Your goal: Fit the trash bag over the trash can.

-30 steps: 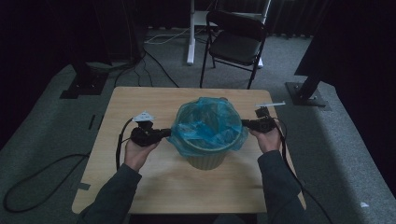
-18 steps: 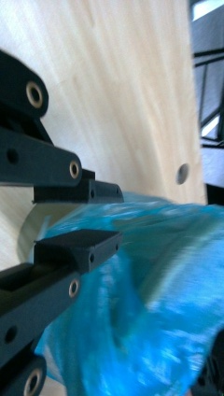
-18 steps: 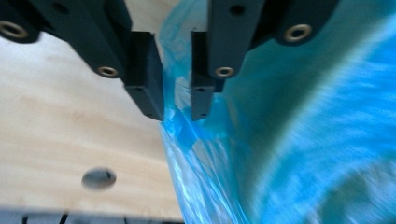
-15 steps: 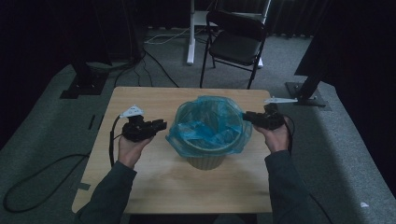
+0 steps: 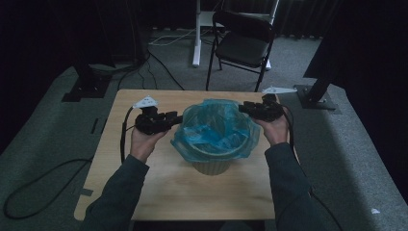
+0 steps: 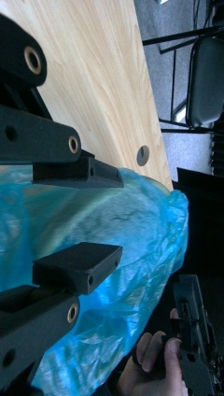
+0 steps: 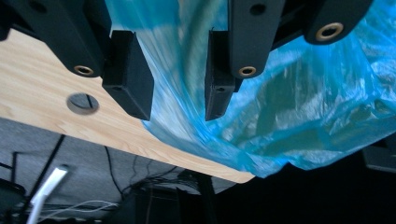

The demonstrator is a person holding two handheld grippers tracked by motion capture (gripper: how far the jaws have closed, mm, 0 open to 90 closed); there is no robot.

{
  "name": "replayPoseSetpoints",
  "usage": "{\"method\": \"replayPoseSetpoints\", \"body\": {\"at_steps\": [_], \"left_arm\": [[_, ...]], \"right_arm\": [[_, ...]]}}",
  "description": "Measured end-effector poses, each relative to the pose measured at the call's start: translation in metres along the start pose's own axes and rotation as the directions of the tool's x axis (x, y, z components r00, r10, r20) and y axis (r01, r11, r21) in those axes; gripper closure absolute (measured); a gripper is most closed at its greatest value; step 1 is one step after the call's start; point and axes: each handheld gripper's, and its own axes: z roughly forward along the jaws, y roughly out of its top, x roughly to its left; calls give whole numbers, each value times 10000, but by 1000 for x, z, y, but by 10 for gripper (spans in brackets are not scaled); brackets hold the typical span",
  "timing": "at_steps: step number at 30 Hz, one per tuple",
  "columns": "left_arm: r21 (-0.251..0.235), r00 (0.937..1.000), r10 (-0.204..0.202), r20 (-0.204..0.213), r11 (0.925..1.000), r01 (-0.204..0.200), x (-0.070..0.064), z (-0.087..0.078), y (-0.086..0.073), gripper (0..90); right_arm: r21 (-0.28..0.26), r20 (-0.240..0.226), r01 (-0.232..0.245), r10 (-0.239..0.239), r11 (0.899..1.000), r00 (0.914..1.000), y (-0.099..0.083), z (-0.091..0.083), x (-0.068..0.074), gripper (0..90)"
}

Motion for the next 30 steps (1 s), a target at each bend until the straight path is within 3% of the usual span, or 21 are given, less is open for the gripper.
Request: {"method": "replayPoseSetpoints", "body": {"at_steps": [8,13,14,17,22,28,30], "left_arm": [[408,9995,131,-299,9991,-119,-3,19,11,599],[702,9981,239,-560,9973,-199,-2,29,13,673],[702,9981,239,-560,9973,-199,-2,29,13,700],[602,9976,161,-675,9981,-120,0,31,13,781],[548,9964,49,-844,9985,-3,5,33,15,894],[413,9942,-54,-1071,9991,98,9,34,15,898],[298,9956,-32,-934,9995,60,9,32,15,897]], "right_arm": [[390,-193,476,-468,9981,9987,13,22,1,612],[729,-200,522,-508,9960,9985,19,34,-3,692],[729,-200,522,-508,9960,9985,19,34,-3,692],[873,-118,428,-419,9953,9991,21,38,-6,811],[966,-86,407,-400,9945,9992,24,42,-7,872],[1054,-50,274,-270,9941,9996,23,46,-11,893],[1044,-52,258,-254,9942,9997,23,47,-12,895]]}}
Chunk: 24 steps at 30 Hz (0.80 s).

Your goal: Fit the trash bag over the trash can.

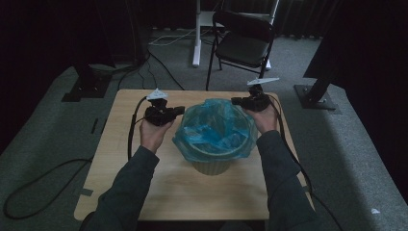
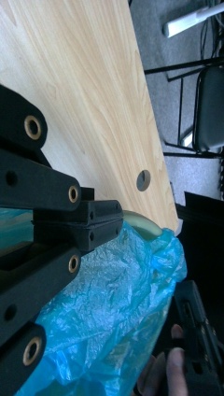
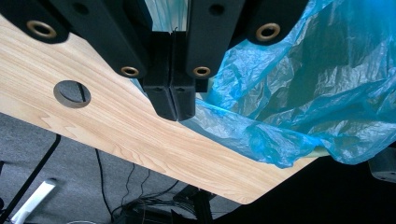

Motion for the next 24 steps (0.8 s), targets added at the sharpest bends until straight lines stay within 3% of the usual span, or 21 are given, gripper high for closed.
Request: {"method": "replayPoseSetpoints", "body": {"at_steps": [2,6,9,11,13,15,16,17,24], "left_arm": [[-81,9997,126,217,9999,-124,-3,0,2,891],[167,9978,524,403,9984,-531,-9,8,8,609],[262,9984,401,398,9988,-411,-9,16,10,537],[397,9988,337,354,9986,-352,-7,19,11,608],[462,9991,412,57,9981,-414,-7,22,11,696],[438,9995,299,64,9986,-301,-4,22,11,810],[270,9996,98,268,9996,-105,0,20,11,846],[270,9998,93,147,9996,-97,1,20,11,889],[393,9999,52,-140,9992,-47,10,23,7,899]], "right_arm": [[23,-22,-2,2,10000,10000,0,1,0,895],[16,-110,-4,4,10000,9999,0,2,1,895],[-4,-162,23,-23,10000,9999,0,2,2,894],[28,-188,51,-51,10000,9998,0,2,1,895],[53,-182,48,-47,10000,9998,0,2,1,895],[49,-191,45,-44,10000,9998,0,2,0,895],[1,-188,31,-31,10000,9998,0,1,-1,897],[-16,-216,9,-9,10000,9998,0,0,-1,898],[57,-205,-101,102,9999,9997,0,2,-4,899]]}}
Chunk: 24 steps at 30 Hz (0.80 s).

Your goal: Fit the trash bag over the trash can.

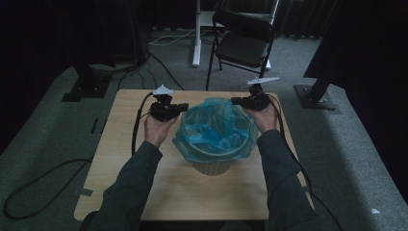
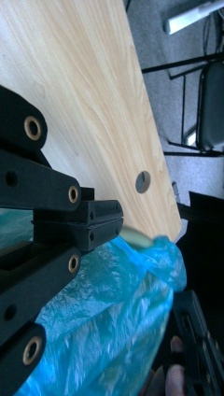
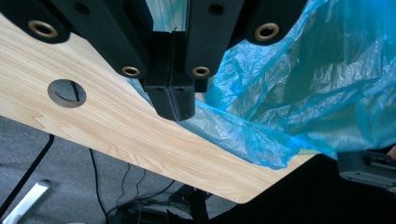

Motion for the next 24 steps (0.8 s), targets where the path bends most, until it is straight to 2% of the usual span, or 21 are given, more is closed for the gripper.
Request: {"method": "replayPoseSetpoints", "body": {"at_steps": [2,3,9,12,15,21,23,24], "left_arm": [[7,9999,-54,-100,10000,54,2,1,-1,900],[58,9997,-217,-138,9997,218,5,4,-3,900],[220,9990,-308,-332,9993,316,6,14,-5,900],[495,9978,-410,-529,9978,437,8,22,-8,900],[630,9979,-493,-415,9967,519,9,26,-15,899],[878,9980,-582,-261,9943,603,8,32,-26,899],[803,9980,-576,-264,9950,595,8,31,-26,896],[694,9974,-592,-405,9957,619,8,29,-25,878]], "right_arm": [[31,0,-7,7,10000,10000,0,1,-1,899],[43,-51,-55,55,10000,10000,0,2,-1,899],[317,-190,-501,507,9982,9985,-3,14,-9,900],[615,-55,-992,998,9932,9950,-8,20,-16,900],[922,-195,-1284,1307,9874,9912,-18,21,-23,900],[1231,-318,-1222,1270,9848,9914,-27,19,-24,900],[1353,-376,-1180,1241,9837,9916,-30,17,-23,898],[1334,-399,-1159,1222,9843,9917,-30,15,-23,887]]}}
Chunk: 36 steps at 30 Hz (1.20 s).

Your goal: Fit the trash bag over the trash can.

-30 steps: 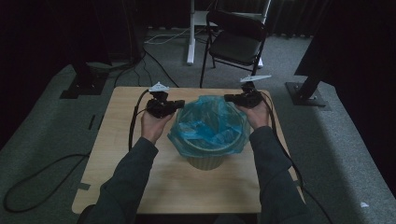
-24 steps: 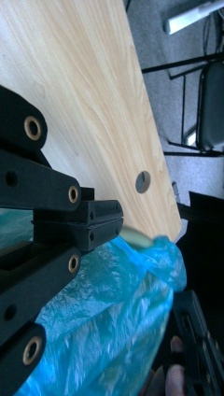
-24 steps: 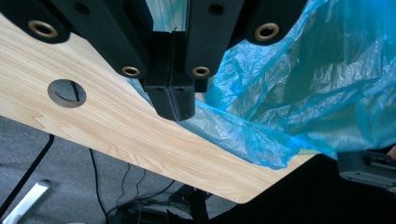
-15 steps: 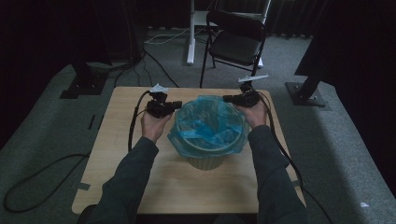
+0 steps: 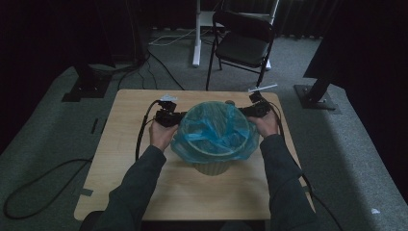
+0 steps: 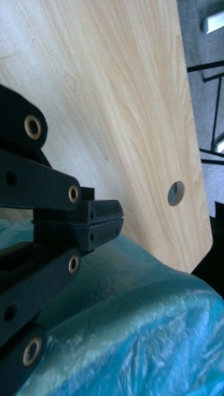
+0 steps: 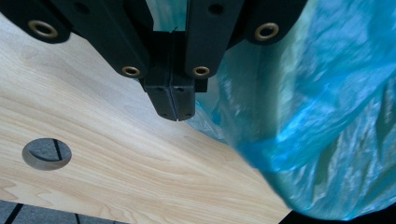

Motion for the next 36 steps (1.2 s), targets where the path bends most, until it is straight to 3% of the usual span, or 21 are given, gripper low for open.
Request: {"method": "replayPoseSetpoints", "body": {"at_steps": [3,7,10,13,16,20,25,29,32,36], "left_arm": [[-326,9997,-57,-226,9995,49,5,-11,4,772],[-864,9986,-98,-523,9962,53,11,-31,9,683],[-1275,9991,17,-429,9918,-72,9,-44,15,654],[-1463,9984,489,-272,9879,-523,0,-54,22,638],[-1541,9942,1076,85,9825,-1050,-14,-61,30,621],[-1535,9787,1935,680,9714,-1814,-38,-63,40,610],[-1366,9465,2810,1588,9557,-2609,-64,-58,49,598],[-1271,9333,3062,1876,9497,-2861,-78,-49,53,597],[-1065,9240,3266,1990,9445,-3109,-84,-42,55,597],[-857,9107,3530,2144,9356,-3425,-93,-34,56,599]], "right_arm": [[-250,443,301,-290,9992,9986,0,-11,3,719],[-1198,745,481,-393,9916,9964,1,-33,6,620],[-1886,952,539,-364,9806,9948,0,-50,10,579],[-2283,1062,721,-487,9709,9931,-2,-63,14,554],[-2184,1181,939,-692,9713,9906,-5,-70,18,548],[-2026,1376,1291,-1023,9707,9852,-11,-72,26,541],[-2203,1101,1225,-1002,9677,9889,-20,-71,31,539],[-2108,1139,1294,-1072,9689,9877,-28,-67,33,534],[-2336,970,930,-720,9679,9927,-33,-69,31,536],[-2493,1111,581,-310,9667,9933,-41,-71,28,535]]}}
